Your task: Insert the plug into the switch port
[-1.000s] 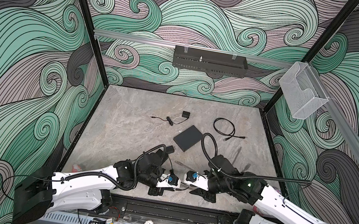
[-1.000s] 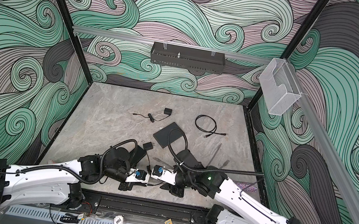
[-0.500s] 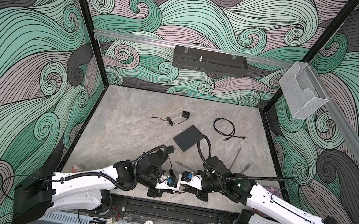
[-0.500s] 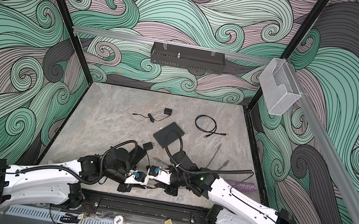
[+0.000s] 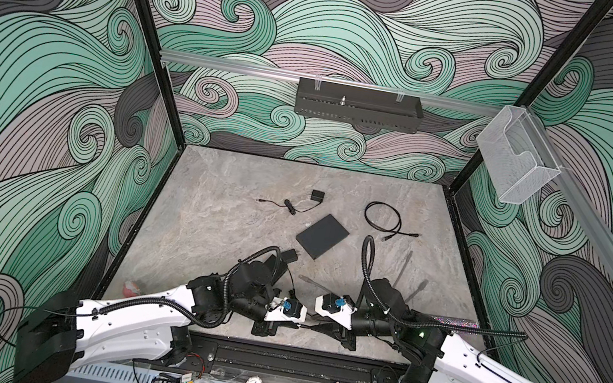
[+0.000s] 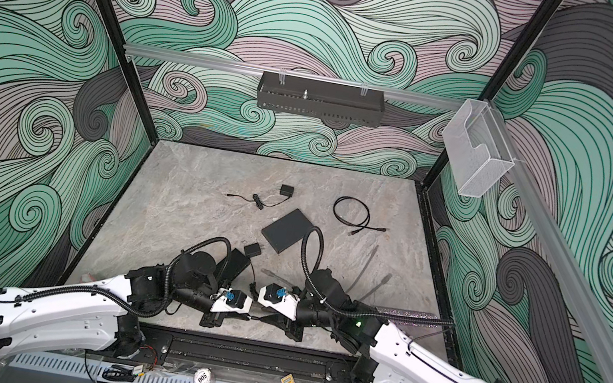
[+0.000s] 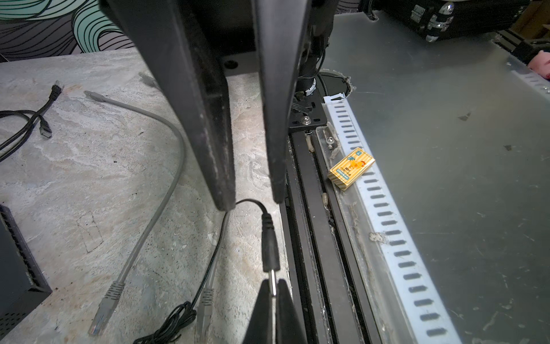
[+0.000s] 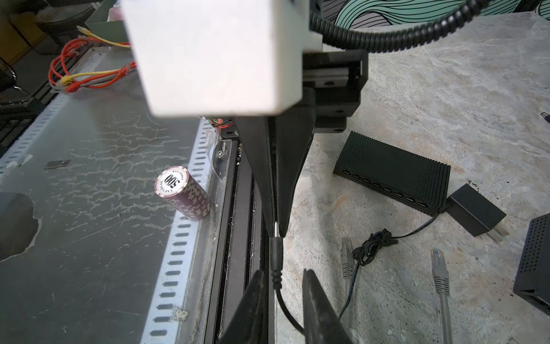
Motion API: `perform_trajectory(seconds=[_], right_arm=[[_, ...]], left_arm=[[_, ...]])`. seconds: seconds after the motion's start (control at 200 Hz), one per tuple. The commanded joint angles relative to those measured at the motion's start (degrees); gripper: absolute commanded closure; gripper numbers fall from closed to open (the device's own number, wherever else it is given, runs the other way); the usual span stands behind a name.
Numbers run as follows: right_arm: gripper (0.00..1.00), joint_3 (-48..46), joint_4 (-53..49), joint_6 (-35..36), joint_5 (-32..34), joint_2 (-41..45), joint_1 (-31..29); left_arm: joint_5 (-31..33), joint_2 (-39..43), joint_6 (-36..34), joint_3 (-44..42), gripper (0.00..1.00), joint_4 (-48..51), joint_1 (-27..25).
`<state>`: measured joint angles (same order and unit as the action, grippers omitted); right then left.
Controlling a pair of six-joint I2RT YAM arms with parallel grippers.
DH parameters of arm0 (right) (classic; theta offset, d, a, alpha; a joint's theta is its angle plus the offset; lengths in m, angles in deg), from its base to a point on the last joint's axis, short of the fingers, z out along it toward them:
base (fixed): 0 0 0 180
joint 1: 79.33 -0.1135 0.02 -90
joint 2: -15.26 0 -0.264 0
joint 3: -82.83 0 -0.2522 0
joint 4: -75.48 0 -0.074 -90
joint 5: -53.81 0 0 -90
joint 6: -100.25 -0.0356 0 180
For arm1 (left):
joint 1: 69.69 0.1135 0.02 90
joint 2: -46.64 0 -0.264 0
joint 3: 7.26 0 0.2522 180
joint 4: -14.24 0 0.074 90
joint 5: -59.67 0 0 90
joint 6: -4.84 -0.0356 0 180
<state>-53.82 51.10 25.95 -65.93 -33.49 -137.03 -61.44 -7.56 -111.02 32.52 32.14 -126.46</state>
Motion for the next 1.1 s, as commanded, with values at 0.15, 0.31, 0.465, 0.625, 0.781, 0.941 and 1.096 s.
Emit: perform_trajectory(seconds=[0.15, 0.31, 0.465, 0.625, 0.781, 0.941, 1.096], right_arm=[[0.77, -0.3, 2.0, -1.7, 0.5, -2.6, -1.1], [0.77, -2.6, 4.6, -3.1, 0.9, -1.9, -1.3], [0.77, -3.3, 4.8, -3.9, 1.1, -2.0, -1.8], [0.76, -3.5, 5.0, -3.9, 1.2, -2.9, -2.3], [0.77, -4.0, 5.7, -4.4, 1.8, -2.5, -2.4], [0.77, -3.8, 5.3, -4.2, 2.0, -3.6, -2.5], [0.74, -4.0, 5.5, -4.3, 2.7, -4.5, -2.6]], left_arm=[[-0.5, 0.1, 0.2, 1.0, 1.00, -0.1, -0.3], [-0.5, 0.0, 0.1, 1.1, 1.00, -0.1, -0.3], [-0.4, -0.4, -0.2, 1.2, 1.00, -0.1, -0.3], [-0.4, -0.3, -0.3, 1.2, 1.00, 0.2, -0.3], [-0.4, -0.2, -0.2, 1.1, 1.00, 0.2, -0.3], [-0.4, 0.0, -0.2, 1.1, 1.00, 0.2, -0.3], [-0.6, 0.0, -0.3, 1.1, 1.00, 0.4, -0.3]])
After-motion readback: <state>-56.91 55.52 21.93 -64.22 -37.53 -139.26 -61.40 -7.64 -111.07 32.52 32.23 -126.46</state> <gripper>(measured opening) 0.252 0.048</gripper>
